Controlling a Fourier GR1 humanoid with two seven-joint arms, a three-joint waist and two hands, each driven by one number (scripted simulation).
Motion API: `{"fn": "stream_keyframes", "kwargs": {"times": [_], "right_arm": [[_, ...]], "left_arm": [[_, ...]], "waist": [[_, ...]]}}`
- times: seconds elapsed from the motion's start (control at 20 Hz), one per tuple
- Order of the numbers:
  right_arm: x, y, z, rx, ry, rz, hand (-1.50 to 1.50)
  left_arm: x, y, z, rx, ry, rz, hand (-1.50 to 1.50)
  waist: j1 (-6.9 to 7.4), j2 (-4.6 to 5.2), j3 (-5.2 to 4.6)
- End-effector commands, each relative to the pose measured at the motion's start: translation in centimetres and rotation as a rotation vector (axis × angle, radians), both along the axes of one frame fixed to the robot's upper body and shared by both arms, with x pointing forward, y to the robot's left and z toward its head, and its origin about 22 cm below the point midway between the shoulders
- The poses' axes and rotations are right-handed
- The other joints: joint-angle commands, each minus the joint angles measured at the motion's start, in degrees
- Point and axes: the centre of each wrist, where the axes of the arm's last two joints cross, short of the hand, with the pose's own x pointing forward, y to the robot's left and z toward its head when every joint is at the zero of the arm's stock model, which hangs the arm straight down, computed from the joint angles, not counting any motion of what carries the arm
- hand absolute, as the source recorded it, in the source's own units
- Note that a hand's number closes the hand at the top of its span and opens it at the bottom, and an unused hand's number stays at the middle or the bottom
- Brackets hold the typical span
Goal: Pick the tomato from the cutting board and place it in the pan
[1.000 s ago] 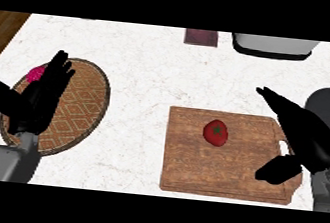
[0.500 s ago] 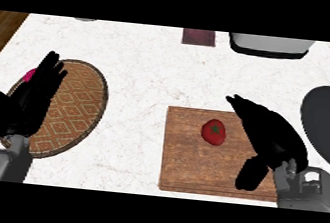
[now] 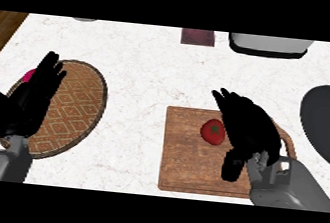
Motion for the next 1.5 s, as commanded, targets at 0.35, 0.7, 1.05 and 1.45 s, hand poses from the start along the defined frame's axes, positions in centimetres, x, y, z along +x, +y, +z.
{"fn": "stream_keyframes", "kwargs": {"times": [0.35, 0.7, 1.05, 1.45], "right_arm": [[1.4, 3.3, -1.8, -0.135, 0.082, -0.107, -1.5], [5.2, 2.9, -3.9, -0.12, 0.08, -0.137, -1.5], [4.0, 2.2, -5.9, -0.155, 0.133, -0.128, -1.5], [4.7, 2.7, -10.3, -0.11, 0.104, -0.12, -1.5]], "left_arm": [[-0.7, -0.3, -0.2, 0.008, -0.012, -0.003, 0.0], [-0.4, -0.3, 1.1, -0.002, -0.014, -0.003, 0.0], [-0.2, -1.0, 0.0, 0.001, 0.013, -0.004, 0.0], [1.4, 0.1, -1.7, -0.011, -0.001, -0.011, 0.0]], "waist": [[-0.06, -0.04, 0.02], [0.33, 0.11, 0.04], [-0.15, 0.06, 0.04], [-0.16, 0.18, 0.04]]}}
